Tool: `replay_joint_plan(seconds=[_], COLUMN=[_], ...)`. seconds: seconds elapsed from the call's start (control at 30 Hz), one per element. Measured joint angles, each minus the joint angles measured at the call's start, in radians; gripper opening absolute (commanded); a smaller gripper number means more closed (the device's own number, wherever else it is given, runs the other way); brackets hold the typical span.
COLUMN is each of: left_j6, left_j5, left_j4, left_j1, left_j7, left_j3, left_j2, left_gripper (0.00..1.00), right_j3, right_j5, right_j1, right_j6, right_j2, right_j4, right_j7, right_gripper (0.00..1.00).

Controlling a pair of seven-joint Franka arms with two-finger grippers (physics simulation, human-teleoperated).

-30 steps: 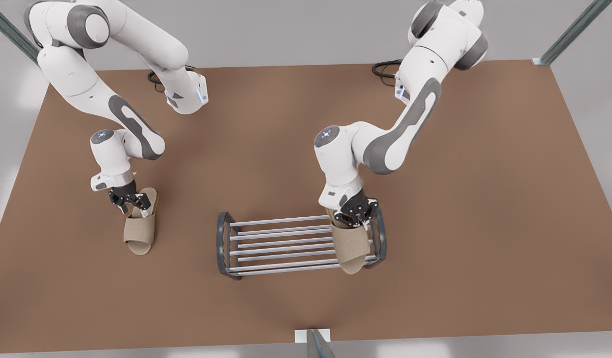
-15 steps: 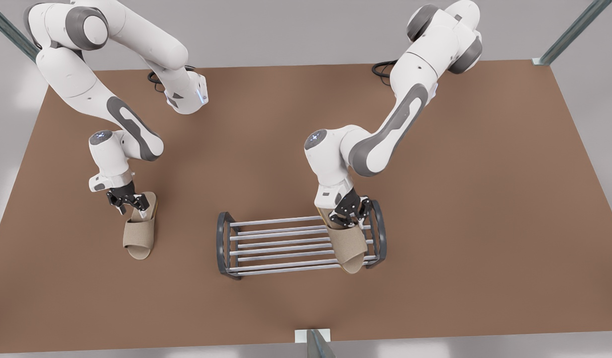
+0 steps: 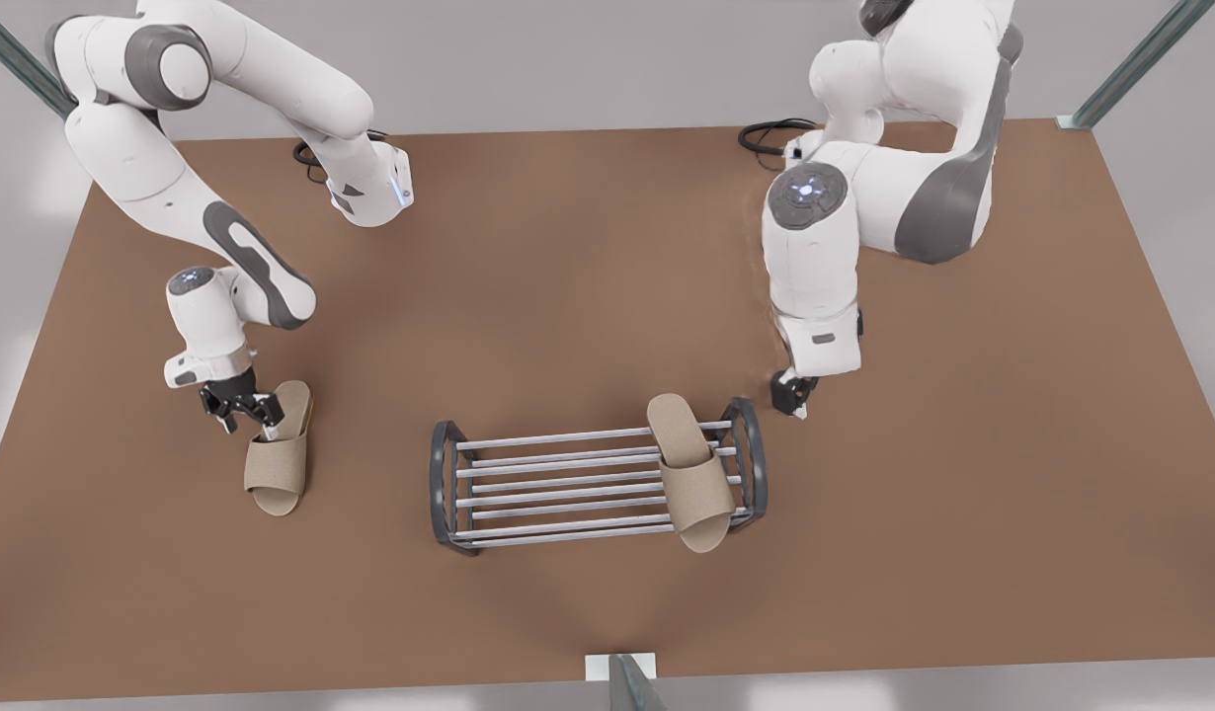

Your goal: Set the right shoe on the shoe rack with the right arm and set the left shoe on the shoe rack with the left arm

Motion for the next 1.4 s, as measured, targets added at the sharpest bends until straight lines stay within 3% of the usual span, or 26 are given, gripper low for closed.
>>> replay_joint_plan(seconds=[0.07,0.13,0.17,0.23,0.3,0.33,0.37,0.4,0.6,0.67,0.97,1.03,1.17,1.4], left_j6=[-0.05,-0.089,-0.065,-0.026,-0.001,0.008,0.022,0.038,0.091,0.099,0.109,0.111,0.107,0.105], left_j5=[-0.096,-0.303,-0.388,-0.478,-0.525,-0.541,-0.549,-0.543,-0.522,-0.52,-0.516,-0.516,-0.518,-0.525], left_j4=[0.009,0.031,-0.12,-0.284,-0.337,-0.348,-0.351,-0.353,-0.357,-0.356,-0.358,-0.357,-0.348,-0.34], left_j1=[0.134,0.083,0.088,0.081,0.088,0.096,0.106,0.116,0.105,0.106,0.106,0.106,0.106,0.099], left_j7=[0.12,0.249,0.311,0.423,0.522,0.568,0.611,0.652,0.854,0.908,1.088,1.117,1.162,1.218], left_j3=[0.009,0.308,0.385,0.445,0.462,0.465,0.468,0.469,0.464,0.464,0.461,0.459,0.439,0.404], left_j2=[0.003,-0.041,-0.166,-0.293,-0.317,-0.303,-0.281,-0.268,-0.261,-0.264,-0.282,-0.282,-0.294,-0.293], left_gripper=[1.0,1.0,1.0,1.0,1.0,1.0,1.0,1.0,1.0,1.0,1.0,1.0,1.0,1.0], right_j3=[0.0,0.0,0.0,0.0,0.0,0.0,0.0,0.001,0.001,0.002,0.027,0.064,0.187,0.497], right_j5=[0.0,0.0,0.0,0.0,0.0,0.0,0.0,-0.001,-0.005,-0.007,-0.011,-0.011,-0.01,-0.005], right_j1=[0.001,0.003,0.006,0.012,0.016,0.016,0.015,0.014,0.001,-0.005,-0.007,-0.007,-0.006,0.017], right_j6=[0.0,0.0,0.0,0.0,0.0,0.0,0.0,0.0,0.002,0.002,-0.008,-0.066,-0.249,-0.765], right_j2=[0.005,0.007,0.011,0.021,0.034,0.039,0.044,0.048,0.045,0.042,-0.032,-0.125,-0.273,-0.372], right_j4=[0.009,0.014,0.017,0.028,0.041,0.044,0.046,0.047,0.048,0.047,0.024,0.024,0.07,0.401], right_j7=[-0.004,-0.007,-0.009,-0.012,-0.015,-0.016,-0.017,-0.018,-0.019,-0.019,0.0,0.017,0.077,0.237], right_gripper=[1.0,1.0,1.0,1.0,1.0,0.79,0.53,0.4,0.33,0.21,0.21,0.21,0.21,0.21])
